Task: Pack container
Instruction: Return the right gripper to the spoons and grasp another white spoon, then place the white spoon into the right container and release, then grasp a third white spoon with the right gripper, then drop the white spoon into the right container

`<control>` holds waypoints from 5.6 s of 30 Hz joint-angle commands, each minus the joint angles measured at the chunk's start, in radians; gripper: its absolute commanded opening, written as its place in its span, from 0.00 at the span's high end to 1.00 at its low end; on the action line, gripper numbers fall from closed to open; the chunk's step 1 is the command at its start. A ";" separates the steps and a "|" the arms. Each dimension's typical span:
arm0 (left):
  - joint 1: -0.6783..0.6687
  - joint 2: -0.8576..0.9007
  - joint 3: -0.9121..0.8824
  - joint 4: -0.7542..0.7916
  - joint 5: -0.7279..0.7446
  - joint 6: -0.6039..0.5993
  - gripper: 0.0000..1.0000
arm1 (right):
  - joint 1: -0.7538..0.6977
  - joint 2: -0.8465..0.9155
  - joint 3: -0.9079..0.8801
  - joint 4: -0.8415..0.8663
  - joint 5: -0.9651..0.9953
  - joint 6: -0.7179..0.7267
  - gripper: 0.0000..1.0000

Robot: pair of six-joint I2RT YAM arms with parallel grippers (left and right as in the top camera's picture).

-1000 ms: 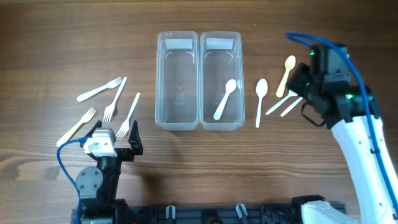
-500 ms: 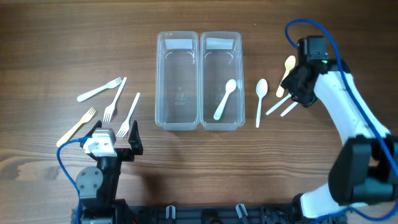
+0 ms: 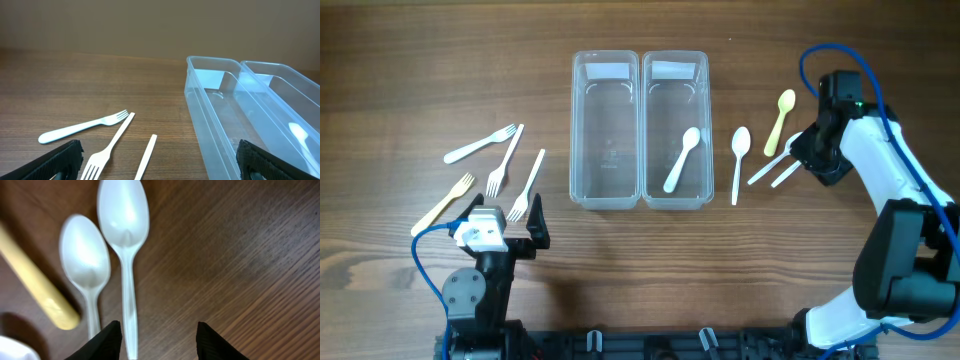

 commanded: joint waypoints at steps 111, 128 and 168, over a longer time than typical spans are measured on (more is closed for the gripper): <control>0.001 -0.009 -0.006 0.003 0.001 0.019 0.00 | 0.218 -0.045 0.001 0.026 0.039 0.170 0.43; 0.001 -0.009 -0.006 0.003 0.002 0.019 0.00 | 0.128 0.178 0.001 0.100 -0.018 0.106 0.46; 0.001 -0.009 -0.006 0.002 0.002 0.019 0.00 | 0.547 -0.265 0.001 0.173 -0.210 -0.309 0.96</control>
